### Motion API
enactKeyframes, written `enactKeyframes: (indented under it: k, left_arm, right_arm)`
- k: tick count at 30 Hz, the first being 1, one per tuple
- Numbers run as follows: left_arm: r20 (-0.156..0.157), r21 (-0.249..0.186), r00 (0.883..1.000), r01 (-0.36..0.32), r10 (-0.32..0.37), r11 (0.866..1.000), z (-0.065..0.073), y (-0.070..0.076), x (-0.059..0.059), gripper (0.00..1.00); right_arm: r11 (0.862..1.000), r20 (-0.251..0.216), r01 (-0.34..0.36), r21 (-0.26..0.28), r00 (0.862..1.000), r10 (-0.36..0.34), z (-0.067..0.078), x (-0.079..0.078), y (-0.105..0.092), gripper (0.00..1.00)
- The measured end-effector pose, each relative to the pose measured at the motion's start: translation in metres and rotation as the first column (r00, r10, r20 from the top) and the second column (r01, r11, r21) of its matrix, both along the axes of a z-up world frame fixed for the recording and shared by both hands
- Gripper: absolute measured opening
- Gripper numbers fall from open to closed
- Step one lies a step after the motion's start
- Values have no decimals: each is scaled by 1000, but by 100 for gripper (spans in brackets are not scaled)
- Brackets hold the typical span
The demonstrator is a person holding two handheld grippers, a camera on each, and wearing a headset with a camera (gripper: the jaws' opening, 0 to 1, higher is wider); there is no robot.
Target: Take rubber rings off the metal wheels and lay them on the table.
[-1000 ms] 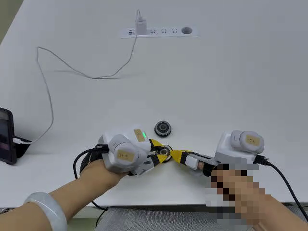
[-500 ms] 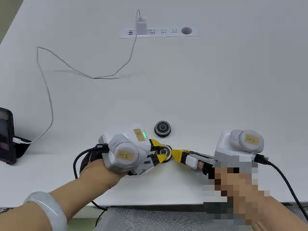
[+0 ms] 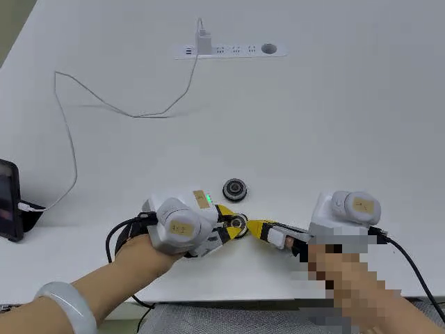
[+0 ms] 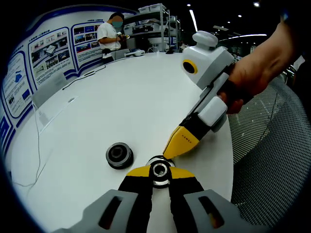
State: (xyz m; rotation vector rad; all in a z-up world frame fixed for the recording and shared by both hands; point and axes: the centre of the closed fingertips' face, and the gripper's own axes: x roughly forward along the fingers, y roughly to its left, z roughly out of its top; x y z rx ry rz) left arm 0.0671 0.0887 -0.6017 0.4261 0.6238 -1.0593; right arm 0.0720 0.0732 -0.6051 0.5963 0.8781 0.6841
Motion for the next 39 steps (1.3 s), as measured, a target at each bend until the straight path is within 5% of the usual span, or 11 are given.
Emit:
enactKeyframes:
  k: [39]
  left_arm:
    - [1,-7,1000,-3,3,1000,0,0,-1,12]
  right_arm:
    - [998,-6,-14,59,1000,15,13,-5,14,1]
